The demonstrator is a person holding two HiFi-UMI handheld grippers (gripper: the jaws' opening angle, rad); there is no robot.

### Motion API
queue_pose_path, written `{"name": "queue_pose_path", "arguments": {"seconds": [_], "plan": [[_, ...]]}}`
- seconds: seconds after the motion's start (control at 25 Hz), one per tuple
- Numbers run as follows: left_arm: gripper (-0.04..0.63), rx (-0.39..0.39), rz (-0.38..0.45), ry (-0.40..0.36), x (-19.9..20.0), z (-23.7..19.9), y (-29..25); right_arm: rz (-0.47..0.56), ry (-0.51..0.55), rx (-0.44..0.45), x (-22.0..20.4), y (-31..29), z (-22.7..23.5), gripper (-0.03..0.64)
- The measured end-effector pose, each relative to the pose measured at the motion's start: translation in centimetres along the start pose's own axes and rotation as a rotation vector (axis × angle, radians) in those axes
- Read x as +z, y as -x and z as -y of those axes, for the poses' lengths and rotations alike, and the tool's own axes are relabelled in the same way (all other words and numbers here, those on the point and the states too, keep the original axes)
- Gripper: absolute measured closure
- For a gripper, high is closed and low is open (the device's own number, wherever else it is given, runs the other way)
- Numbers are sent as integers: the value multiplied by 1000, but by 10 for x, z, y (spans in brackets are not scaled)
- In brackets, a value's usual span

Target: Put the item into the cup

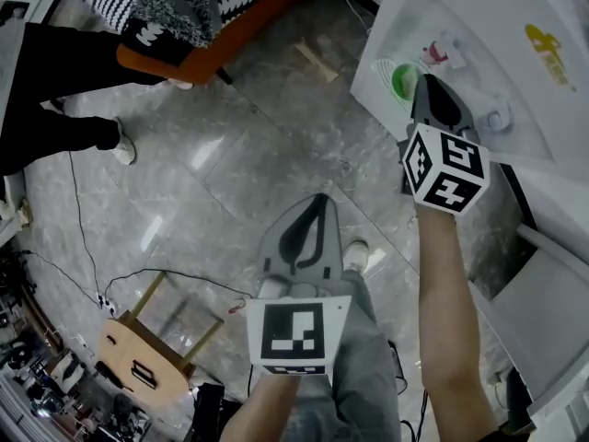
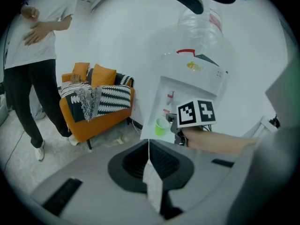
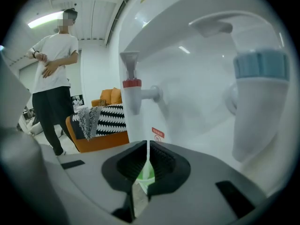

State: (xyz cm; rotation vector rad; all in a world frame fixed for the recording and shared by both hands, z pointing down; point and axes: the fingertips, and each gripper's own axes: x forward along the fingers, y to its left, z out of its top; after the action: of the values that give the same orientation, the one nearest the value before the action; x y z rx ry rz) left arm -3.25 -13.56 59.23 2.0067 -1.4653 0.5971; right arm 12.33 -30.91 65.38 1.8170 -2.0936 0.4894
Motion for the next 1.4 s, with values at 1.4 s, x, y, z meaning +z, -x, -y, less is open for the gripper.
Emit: {"name": "queue_pose_path", "arguments": {"seconds": [1.4], "plan": [[581,-21,71,-60,4,17,58,84,21,66,19,123,-36,606]]}}
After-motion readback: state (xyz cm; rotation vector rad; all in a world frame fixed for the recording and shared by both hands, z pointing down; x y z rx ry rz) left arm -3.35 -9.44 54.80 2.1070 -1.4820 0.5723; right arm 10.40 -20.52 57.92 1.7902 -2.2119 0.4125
